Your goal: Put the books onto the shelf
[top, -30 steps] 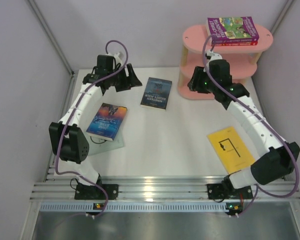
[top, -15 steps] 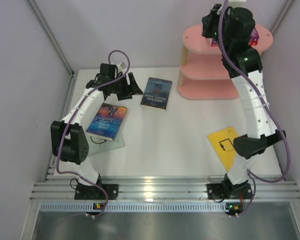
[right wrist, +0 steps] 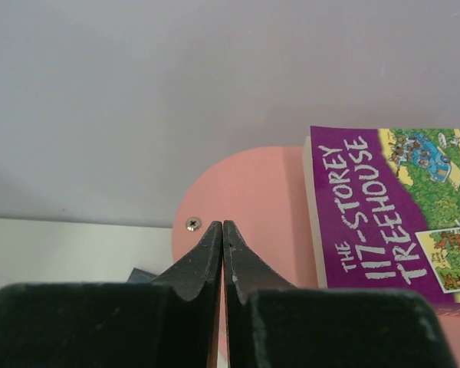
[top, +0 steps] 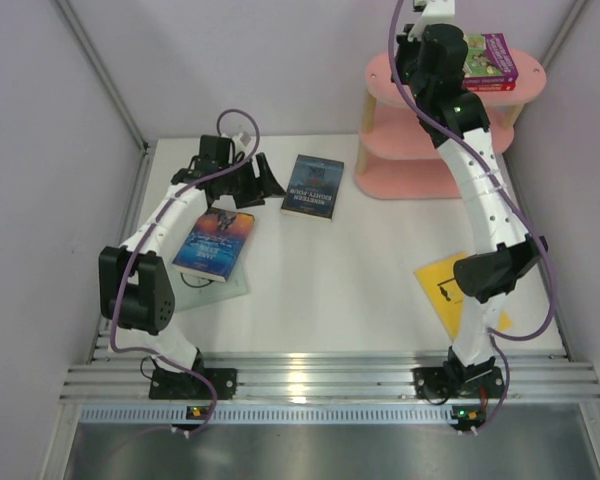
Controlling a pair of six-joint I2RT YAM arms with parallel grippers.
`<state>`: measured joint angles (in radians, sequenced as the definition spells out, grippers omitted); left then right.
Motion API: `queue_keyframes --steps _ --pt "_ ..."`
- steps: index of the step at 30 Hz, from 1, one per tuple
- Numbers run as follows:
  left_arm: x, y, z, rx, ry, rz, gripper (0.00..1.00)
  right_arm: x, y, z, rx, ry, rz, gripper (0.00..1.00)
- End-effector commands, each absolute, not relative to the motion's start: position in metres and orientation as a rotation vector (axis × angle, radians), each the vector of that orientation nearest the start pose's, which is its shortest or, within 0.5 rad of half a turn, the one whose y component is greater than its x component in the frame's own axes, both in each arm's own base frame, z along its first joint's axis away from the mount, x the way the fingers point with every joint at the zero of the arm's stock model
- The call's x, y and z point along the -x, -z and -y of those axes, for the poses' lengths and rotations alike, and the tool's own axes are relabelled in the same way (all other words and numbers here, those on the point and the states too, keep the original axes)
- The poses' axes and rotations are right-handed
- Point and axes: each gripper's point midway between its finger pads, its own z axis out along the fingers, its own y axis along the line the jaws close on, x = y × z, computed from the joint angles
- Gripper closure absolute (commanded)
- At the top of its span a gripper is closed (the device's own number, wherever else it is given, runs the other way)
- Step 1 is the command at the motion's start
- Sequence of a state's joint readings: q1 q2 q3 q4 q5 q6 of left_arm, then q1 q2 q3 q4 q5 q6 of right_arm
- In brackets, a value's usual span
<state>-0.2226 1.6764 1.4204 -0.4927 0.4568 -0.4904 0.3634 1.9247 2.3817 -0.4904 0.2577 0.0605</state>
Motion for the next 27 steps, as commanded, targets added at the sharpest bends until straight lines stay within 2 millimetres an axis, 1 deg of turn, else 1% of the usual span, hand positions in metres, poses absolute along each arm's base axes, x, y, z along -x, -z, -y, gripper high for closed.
queue_keyframes --steps 1,8,14,22,27 --pt "-0.407 -0.217 0.193 0.034 0.913 -2.302 0.25 -0.535 -0.484 -0.148 0.032 -0.062 -1.543 1.00" --pt "-0.408 -0.212 0.193 0.028 0.906 -2.310 0.25 -0.544 -0.474 -0.144 0.002 -0.037 -1.556 1.00" --pt "-0.408 -0.206 0.192 0.030 0.900 -2.321 0.25 -0.550 -0.460 -0.152 0.018 -0.054 -1.581 1.00" --pt "-0.408 -0.205 0.190 0.020 0.880 -2.323 0.25 -0.559 -0.440 -0.149 0.001 -0.013 -1.621 1.00" --pt "-0.409 -0.204 0.190 0.020 0.879 -2.326 0.25 -0.563 -0.435 -0.145 0.001 0.016 -1.627 1.00"
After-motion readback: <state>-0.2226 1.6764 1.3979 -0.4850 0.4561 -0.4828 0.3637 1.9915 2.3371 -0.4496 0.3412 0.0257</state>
